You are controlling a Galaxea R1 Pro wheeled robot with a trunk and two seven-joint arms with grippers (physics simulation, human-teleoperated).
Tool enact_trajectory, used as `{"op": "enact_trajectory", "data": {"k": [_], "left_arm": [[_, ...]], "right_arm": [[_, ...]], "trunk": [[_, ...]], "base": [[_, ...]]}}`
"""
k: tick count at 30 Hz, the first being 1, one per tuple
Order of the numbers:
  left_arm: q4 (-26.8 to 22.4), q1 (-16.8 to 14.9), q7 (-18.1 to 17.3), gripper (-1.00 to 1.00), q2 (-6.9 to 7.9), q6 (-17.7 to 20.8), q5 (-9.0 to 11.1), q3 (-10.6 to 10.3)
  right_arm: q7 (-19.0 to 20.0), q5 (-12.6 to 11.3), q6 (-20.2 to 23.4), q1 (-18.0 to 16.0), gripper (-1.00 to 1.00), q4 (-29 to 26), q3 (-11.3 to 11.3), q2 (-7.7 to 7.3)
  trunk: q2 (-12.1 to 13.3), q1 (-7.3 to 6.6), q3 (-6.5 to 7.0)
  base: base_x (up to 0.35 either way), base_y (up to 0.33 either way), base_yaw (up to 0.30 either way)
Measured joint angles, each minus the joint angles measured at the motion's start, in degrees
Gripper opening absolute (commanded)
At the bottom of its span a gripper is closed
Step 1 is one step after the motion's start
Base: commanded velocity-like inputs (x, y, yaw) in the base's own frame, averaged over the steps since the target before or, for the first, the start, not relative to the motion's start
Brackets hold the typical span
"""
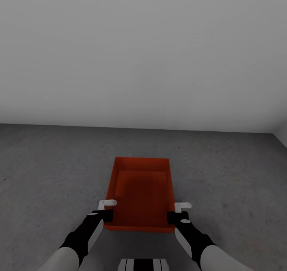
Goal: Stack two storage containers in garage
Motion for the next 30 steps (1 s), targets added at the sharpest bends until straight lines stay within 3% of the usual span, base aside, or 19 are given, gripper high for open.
{"op": "enact_trajectory", "data": {"k": [1,2,3,4,5,30], "left_arm": [[-0.01,0.0,0.0,-1.0,0.0,0.0,0.0,0.0],[-0.01,0.01,0.0,-1.0,0.0,0.0,0.0,0.0],[0.23,0.06,0.03,1.0,-0.15,0.0,0.78,1.39],[0.36,0.03,-0.12,1.0,0.0,0.03,0.67,2.87],[0.58,0.04,0.38,1.0,0.13,0.25,-0.35,3.07],[-0.25,0.03,0.46,1.0,0.14,0.15,-0.75,3.16]], "right_arm": [[0.0,-0.02,0.0,0.0,-1.0,0.0,0.03,0.0],[-0.01,-0.03,0.0,0.0,1.0,0.0,0.04,-0.01],[-0.95,1.01,-1.38,-0.06,1.0,-0.52,-2.01,0.26],[-4.07,0.66,-1.43,-0.02,1.0,-0.2,-2.12,0.46],[-4.68,1.06,-1.43,-0.04,1.0,-0.2,-2.39,-0.13],[-4.92,1.31,-1.35,-0.04,1.0,-0.19,-2.37,-0.18]], "trunk": [[0.0,0.0,0.0],[0.0,0.0,0.0],[0.0,0.0,0.0],[0.0,0.0,0.0],[0.0,0.0,0.0],[0.0,0.0,0.0]], "base": [[0.0,0.0,0.0],[0.0,0.0,0.0],[0.0,0.0,0.0],[0.0,0.0,0.0],[0.0,0.0,0.0],[0.0,0.0,0.0]]}}
